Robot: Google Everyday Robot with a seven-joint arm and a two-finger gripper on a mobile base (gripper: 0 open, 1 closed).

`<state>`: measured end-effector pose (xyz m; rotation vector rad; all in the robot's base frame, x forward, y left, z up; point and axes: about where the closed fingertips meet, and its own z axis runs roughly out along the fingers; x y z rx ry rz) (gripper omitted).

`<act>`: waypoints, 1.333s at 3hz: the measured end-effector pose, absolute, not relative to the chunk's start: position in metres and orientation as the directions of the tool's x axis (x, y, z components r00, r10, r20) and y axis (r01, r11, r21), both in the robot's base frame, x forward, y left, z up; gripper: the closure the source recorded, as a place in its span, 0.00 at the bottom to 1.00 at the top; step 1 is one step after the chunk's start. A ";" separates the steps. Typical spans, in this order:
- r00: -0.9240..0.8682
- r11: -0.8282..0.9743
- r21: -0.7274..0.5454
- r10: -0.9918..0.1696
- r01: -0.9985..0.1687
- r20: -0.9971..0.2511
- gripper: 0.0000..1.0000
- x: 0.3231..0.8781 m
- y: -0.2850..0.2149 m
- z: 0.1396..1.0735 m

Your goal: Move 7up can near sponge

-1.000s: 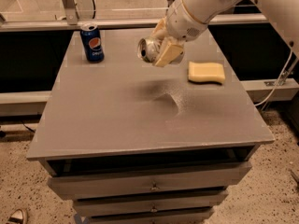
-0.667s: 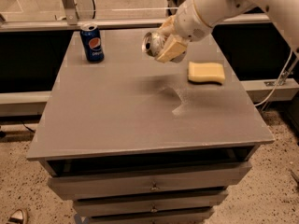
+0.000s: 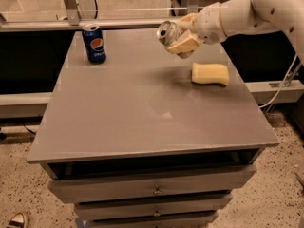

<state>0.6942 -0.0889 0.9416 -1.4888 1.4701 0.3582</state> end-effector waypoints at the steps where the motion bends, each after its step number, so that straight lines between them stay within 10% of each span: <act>1: 0.228 0.265 -0.422 -0.542 -0.867 -0.809 1.00 0.707 -0.102 0.947; 4: 0.037 0.464 -0.218 -0.369 -0.859 -0.929 1.00 0.736 -0.151 0.921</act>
Offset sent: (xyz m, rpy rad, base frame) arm 0.0395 -0.0692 -0.0074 0.2889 0.0712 -0.1770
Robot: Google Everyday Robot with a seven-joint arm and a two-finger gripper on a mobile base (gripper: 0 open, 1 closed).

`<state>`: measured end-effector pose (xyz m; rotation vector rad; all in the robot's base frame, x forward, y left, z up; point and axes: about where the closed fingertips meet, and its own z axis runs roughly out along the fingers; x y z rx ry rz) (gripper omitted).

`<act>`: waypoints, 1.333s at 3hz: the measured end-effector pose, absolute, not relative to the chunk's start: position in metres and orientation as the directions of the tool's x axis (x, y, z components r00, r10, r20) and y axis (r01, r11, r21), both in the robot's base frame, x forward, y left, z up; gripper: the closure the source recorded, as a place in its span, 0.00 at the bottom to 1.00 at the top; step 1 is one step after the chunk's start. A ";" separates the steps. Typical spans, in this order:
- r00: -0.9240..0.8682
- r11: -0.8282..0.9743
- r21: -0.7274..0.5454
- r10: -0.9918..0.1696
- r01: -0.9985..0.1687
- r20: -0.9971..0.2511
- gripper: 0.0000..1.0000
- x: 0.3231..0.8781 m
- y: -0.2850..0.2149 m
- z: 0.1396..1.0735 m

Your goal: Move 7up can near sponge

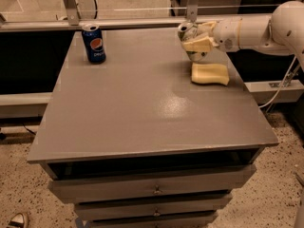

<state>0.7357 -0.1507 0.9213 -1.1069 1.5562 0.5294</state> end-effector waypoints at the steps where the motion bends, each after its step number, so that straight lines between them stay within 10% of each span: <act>1: 0.017 0.499 -0.176 -0.307 -0.848 -0.952 1.00 0.741 -0.160 0.916; 2: 0.022 0.512 -0.152 -0.250 -0.845 -0.968 1.00 0.745 -0.167 0.913; 4: -0.023 0.525 -0.065 -0.159 -0.848 -0.987 0.59 0.748 -0.174 0.892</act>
Offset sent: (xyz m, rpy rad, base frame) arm 0.0139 -0.0331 -0.0103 0.2038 -0.0079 -0.0413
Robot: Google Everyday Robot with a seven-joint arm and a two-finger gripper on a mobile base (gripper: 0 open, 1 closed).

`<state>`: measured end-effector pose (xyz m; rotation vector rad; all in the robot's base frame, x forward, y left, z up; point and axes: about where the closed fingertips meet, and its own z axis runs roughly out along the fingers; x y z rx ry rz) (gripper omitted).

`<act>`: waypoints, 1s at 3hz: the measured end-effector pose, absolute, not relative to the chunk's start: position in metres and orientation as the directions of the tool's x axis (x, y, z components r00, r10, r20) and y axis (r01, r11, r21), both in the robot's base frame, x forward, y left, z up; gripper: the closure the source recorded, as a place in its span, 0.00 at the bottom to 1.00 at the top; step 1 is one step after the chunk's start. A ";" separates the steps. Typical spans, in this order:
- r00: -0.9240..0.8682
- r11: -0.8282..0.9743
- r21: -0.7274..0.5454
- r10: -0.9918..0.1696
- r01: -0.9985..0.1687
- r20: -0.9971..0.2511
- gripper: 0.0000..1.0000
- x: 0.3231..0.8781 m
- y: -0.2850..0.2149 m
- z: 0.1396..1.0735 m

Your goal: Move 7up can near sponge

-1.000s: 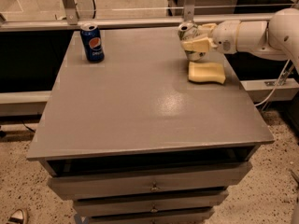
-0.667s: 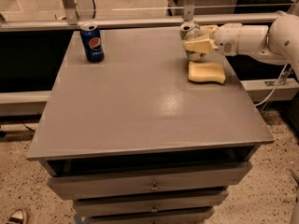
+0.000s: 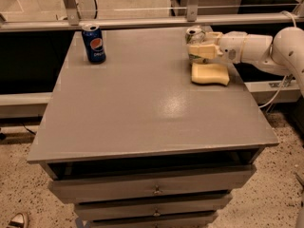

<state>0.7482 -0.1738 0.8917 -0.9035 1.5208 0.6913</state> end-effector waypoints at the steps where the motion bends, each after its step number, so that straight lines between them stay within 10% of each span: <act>1: -0.048 0.534 -0.035 -0.141 -0.845 -0.989 0.37 0.746 -0.178 0.882; 3: -0.082 0.553 -0.011 -0.143 -0.833 -0.986 0.00 0.735 -0.195 0.874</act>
Offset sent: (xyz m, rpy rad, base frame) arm -0.0204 -0.0389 -0.0320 0.0318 0.0888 -0.0658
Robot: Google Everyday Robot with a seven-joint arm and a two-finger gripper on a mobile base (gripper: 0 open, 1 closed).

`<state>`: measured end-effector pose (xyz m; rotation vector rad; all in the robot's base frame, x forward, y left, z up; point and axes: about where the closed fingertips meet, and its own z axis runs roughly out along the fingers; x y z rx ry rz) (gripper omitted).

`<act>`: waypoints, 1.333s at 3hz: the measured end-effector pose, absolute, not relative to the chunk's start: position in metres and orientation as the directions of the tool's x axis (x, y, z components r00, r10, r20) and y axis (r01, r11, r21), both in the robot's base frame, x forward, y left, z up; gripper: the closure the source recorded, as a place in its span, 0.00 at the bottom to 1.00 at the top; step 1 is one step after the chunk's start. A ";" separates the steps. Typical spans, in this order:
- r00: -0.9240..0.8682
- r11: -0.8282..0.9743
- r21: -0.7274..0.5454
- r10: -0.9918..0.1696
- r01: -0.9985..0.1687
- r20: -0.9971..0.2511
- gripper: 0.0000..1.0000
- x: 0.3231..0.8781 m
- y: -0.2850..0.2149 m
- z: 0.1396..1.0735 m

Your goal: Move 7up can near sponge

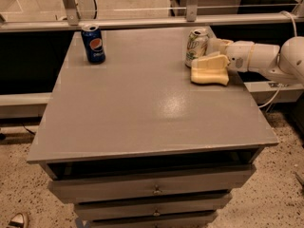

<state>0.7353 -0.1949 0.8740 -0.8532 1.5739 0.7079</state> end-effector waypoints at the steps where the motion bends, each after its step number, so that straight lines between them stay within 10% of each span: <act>1: -0.108 0.572 -0.002 -0.158 -0.820 -0.982 0.00 0.718 -0.220 0.869; 4: -0.057 0.559 -0.084 -0.230 -0.825 -0.972 0.00 0.647 -0.307 0.901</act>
Offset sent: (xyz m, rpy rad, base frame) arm -0.0839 -0.1262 0.0156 -0.0553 -0.0164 -0.0592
